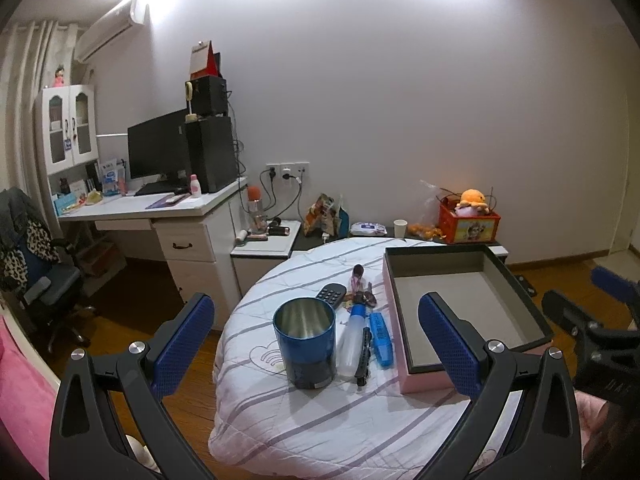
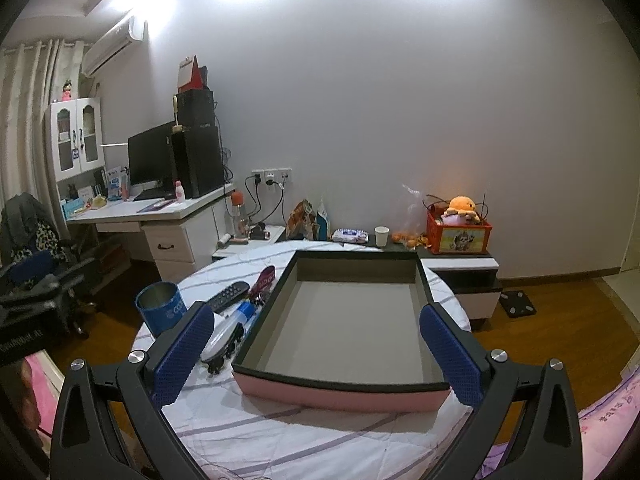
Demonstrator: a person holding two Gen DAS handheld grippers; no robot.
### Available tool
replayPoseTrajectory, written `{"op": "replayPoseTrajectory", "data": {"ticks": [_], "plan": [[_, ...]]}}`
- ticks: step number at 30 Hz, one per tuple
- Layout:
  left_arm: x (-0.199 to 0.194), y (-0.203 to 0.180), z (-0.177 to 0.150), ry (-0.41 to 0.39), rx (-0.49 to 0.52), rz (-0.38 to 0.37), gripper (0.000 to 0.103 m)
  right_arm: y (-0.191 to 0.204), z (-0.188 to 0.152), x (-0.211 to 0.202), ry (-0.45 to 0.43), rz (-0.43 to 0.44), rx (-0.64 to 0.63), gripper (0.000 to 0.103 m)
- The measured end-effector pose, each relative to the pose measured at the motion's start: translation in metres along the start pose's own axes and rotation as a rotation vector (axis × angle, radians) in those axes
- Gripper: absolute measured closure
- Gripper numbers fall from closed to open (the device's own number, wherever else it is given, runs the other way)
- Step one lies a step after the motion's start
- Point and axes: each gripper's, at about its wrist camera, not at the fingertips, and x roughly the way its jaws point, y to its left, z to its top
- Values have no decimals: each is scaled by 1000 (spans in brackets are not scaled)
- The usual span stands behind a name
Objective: Organize rigid objects
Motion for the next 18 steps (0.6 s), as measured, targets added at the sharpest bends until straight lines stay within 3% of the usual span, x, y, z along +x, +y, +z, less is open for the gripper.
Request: {"op": "replayPoseTrajectory", "data": {"ticks": [18], "plan": [[2, -4, -4, 23, 10, -38, 0, 9, 8, -9, -29, -23, -23, 0]]}}
